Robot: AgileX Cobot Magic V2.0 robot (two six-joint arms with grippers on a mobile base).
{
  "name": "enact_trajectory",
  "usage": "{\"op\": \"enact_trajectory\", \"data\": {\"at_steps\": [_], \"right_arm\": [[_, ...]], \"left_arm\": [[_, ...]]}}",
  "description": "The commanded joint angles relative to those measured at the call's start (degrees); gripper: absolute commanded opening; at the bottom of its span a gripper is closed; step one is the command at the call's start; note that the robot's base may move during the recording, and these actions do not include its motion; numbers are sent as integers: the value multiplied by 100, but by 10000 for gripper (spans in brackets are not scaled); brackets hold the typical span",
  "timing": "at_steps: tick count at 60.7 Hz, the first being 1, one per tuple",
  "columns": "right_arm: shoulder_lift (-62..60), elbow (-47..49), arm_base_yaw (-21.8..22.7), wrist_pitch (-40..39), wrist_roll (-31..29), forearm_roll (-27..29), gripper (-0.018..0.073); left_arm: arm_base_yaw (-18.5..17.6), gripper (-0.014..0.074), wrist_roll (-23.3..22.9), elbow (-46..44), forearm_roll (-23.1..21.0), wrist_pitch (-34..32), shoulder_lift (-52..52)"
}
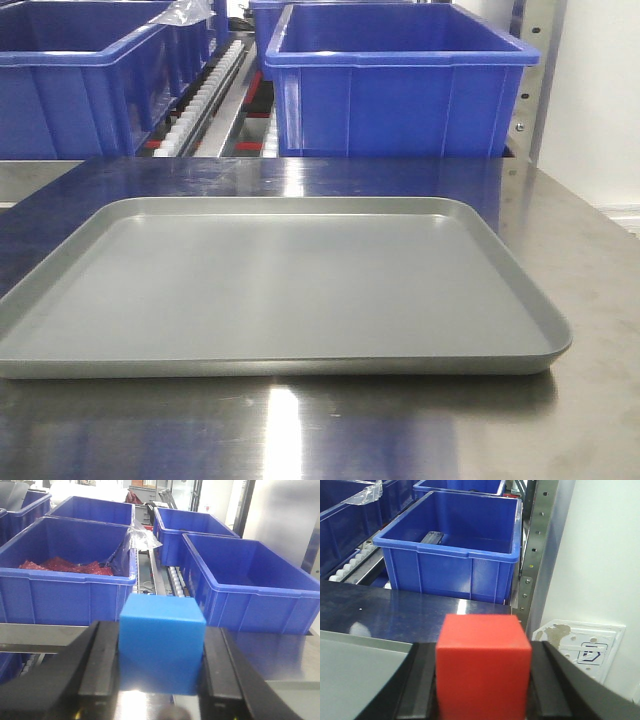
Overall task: Sort and place red and blue blocks on shelf
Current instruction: 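Lift the blue cube with the left gripper and hold it up, then drive the base to the shelf of blue bins holding both cubes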
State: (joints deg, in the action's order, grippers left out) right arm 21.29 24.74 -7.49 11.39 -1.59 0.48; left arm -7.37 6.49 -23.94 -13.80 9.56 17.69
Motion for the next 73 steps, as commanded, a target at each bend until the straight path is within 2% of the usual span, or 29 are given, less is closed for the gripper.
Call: {"op": "enact_trajectory", "data": {"at_steps": [1, 73], "right_arm": [[18, 156, 28, -510, -10, -48, 109], [18, 156, 28, -510, -10, -48, 109]], "left_arm": [[3, 125, -40, -161, 2, -534, 34], [3, 124, -40, -161, 2, -534, 34]]}}
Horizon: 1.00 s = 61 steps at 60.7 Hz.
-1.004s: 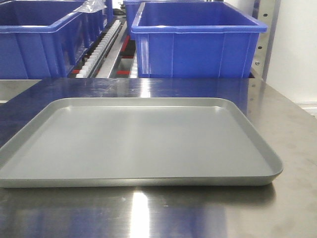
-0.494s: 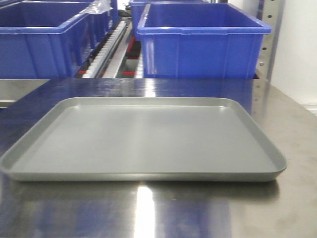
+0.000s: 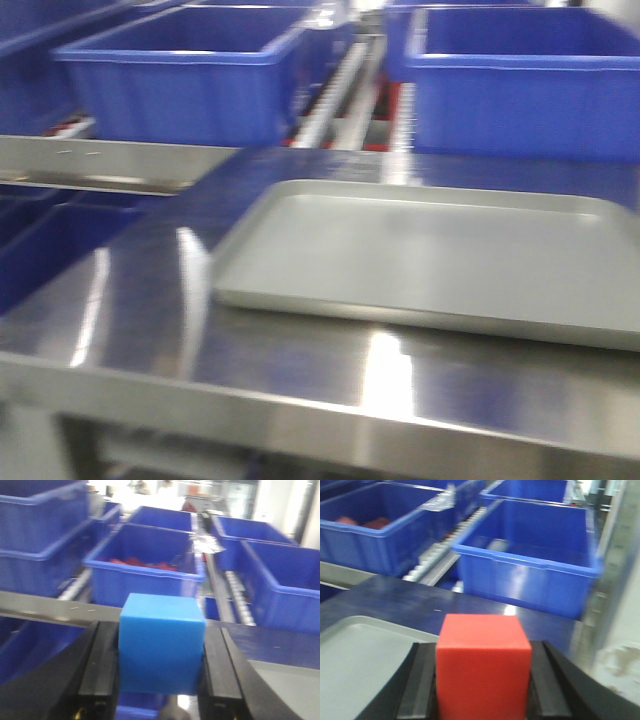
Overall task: Sort and place red and blue blocks on shelf
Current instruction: 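Drive the base to the shelf of blue bins holding both cubes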
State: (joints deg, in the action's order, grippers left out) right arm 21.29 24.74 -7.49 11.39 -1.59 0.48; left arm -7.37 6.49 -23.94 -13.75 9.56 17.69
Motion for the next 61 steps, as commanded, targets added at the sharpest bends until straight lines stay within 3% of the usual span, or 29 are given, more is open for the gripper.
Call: {"op": "enact_trajectory", "data": {"at_steps": [1, 61], "right_arm": [[18, 156, 28, -510, -10, -48, 109], [18, 156, 28, -510, -10, -48, 109]], "left_arm": [[3, 124, -40, -161, -2, -534, 34], [3, 124, -40, -161, -2, -534, 34]]}}
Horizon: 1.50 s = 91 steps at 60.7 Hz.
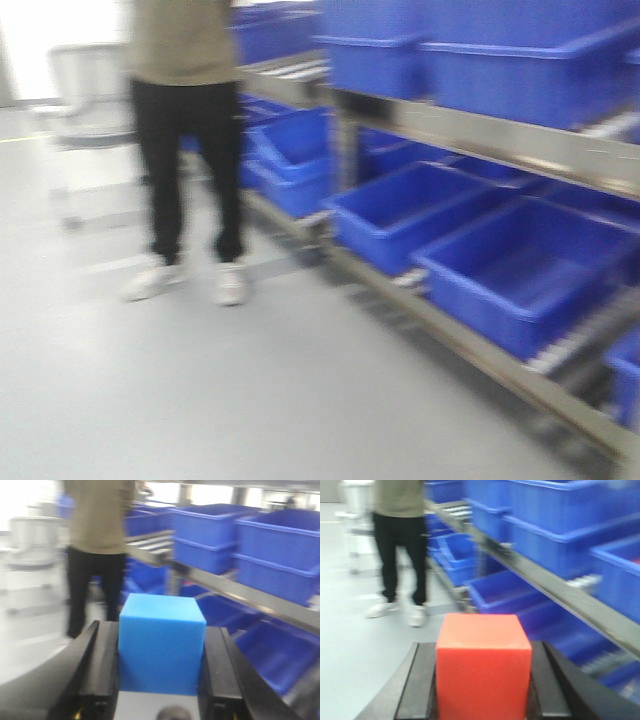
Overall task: Sort and place red and blue blocks on shelf
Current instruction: 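Drive the base to the shelf of blue bins holding both cubes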
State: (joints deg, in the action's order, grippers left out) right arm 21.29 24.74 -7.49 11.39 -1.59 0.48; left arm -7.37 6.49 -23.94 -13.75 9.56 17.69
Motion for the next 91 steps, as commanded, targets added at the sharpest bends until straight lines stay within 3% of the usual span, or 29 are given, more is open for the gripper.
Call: {"op": "enact_trajectory", "data": {"at_steps": [1, 91], "right_arm": [[18, 156, 28, -510, -10, -48, 109], [18, 156, 28, -510, -10, -48, 109]], "left_arm": [[3, 124, -40, -161, -2, -534, 34], [3, 124, -40, -161, -12, -534, 34]]}}
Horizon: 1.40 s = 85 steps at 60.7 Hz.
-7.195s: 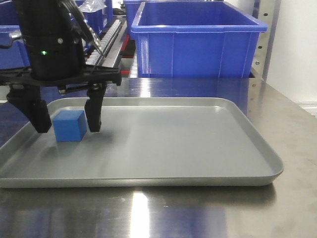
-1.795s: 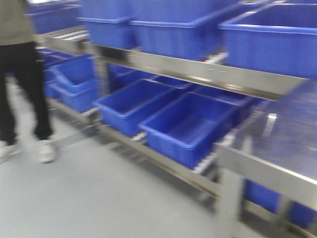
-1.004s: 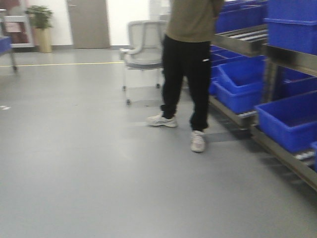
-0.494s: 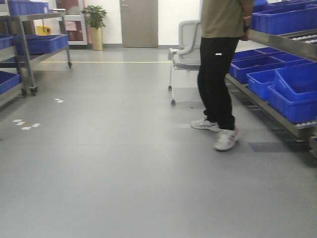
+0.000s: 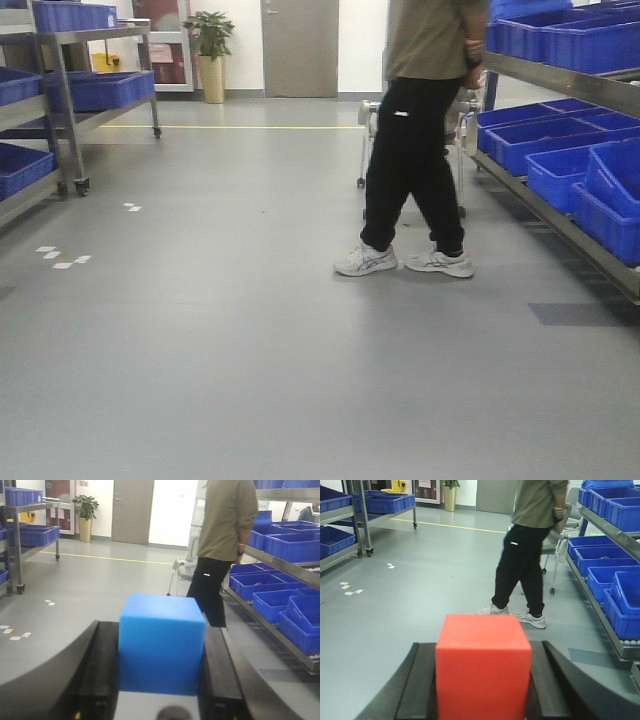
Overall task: Sort and place red and blue blocks on shelf
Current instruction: 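Drive the base to the shelf of blue bins holding both cubes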
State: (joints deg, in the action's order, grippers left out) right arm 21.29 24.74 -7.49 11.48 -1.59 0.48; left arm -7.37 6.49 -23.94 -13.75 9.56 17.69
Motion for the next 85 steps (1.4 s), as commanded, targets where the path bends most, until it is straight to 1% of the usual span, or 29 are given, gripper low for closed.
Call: {"op": "enact_trajectory", "data": {"at_steps": [1, 85], "right_arm": [[18, 156, 28, -519, -10, -48, 109], [18, 156, 28, -519, -10, -48, 109]], "left_arm": [[3, 124, -40, -161, -12, -534, 34], [3, 124, -40, -161, -12, -534, 34]]}}
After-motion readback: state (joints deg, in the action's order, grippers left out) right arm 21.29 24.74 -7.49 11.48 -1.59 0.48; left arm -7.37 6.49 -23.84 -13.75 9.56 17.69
